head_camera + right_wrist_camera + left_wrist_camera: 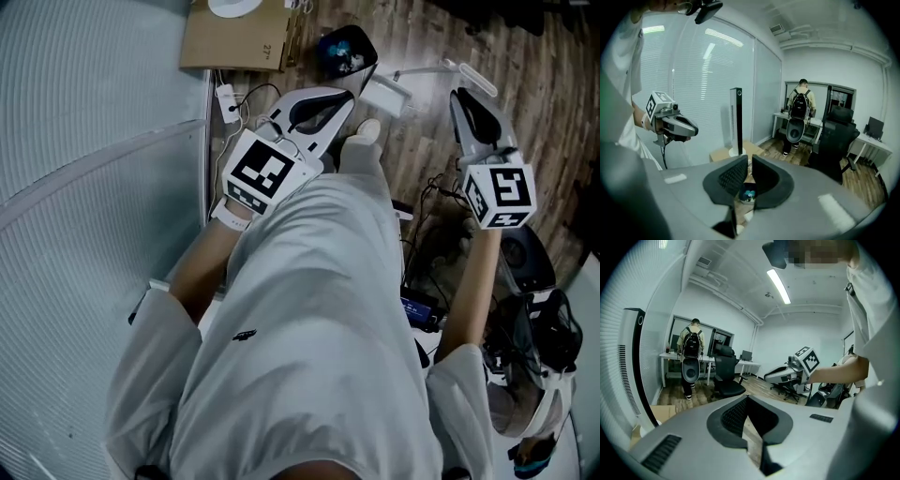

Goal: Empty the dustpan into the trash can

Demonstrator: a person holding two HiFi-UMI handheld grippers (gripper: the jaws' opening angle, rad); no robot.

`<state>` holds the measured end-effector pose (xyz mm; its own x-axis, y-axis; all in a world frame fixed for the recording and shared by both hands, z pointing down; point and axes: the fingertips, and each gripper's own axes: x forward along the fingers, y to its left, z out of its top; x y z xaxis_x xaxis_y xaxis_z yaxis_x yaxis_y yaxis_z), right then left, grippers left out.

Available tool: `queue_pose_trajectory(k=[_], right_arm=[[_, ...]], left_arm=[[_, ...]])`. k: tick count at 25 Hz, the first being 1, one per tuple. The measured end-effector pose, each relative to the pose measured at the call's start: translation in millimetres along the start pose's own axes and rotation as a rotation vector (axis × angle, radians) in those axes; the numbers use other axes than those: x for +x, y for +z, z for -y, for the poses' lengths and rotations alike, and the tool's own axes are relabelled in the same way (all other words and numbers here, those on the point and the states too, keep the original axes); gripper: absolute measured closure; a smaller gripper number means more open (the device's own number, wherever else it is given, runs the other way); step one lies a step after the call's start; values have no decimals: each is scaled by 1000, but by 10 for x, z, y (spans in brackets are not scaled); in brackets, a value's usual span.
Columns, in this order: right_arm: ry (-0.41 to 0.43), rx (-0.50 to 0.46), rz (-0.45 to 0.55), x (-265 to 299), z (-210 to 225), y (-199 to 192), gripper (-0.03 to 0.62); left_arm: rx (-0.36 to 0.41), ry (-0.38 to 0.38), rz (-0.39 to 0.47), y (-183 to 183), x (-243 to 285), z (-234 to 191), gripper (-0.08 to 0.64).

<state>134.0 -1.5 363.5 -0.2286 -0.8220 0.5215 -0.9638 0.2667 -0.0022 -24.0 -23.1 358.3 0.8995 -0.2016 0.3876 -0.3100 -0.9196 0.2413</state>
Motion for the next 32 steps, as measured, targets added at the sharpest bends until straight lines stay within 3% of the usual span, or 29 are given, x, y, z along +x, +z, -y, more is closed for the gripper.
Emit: queue_pose_trajectory(k=[2, 5, 14, 19, 32], right_arm=[[-8, 9, 34, -43, -248, 62, 577], [-8, 25, 72, -85, -505, 172, 580], [-16, 106, 208, -294, -812, 563, 580], [-30, 94, 253, -295, -963, 701, 580], [13, 58, 222, -292, -1252, 566, 580]], left_arm=[[-12, 12, 24, -25, -176, -36, 552], [-34, 21, 61, 41, -386, -72, 552], [-87, 89, 158, 390, -755, -107, 552], [-88, 120, 196, 448, -923, -179, 552], [-108, 135, 210, 310, -1097, -174, 552]])
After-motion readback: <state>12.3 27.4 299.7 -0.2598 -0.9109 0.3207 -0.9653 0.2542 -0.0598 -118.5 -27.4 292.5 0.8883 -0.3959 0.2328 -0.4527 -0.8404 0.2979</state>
